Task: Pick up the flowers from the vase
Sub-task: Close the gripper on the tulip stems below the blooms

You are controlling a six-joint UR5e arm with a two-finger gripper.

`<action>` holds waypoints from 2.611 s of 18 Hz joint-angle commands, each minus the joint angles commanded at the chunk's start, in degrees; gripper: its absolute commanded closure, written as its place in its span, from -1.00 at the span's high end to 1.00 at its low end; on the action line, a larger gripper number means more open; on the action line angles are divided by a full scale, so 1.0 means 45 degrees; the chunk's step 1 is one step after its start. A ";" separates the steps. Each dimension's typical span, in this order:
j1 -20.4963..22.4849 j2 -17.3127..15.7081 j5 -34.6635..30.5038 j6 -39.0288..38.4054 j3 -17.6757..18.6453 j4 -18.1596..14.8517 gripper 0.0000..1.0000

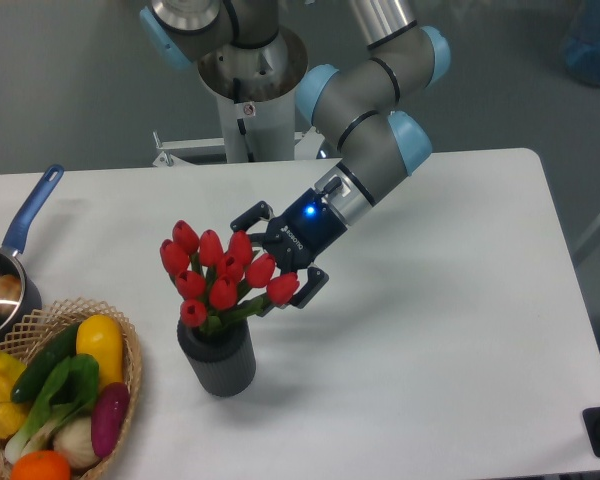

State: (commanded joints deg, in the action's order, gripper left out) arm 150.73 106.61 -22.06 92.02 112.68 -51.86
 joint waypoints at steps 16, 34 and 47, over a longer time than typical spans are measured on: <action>-0.0313 0.0586 0.1074 0.0078 -0.0196 0.0508 1.00; -0.0450 0.0899 0.1523 0.0058 -0.0489 0.0586 1.00; -0.0587 0.0977 0.1680 0.0059 -0.0469 0.0605 0.45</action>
State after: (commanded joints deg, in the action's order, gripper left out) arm 148.09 111.01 -14.50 92.29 110.57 -49.13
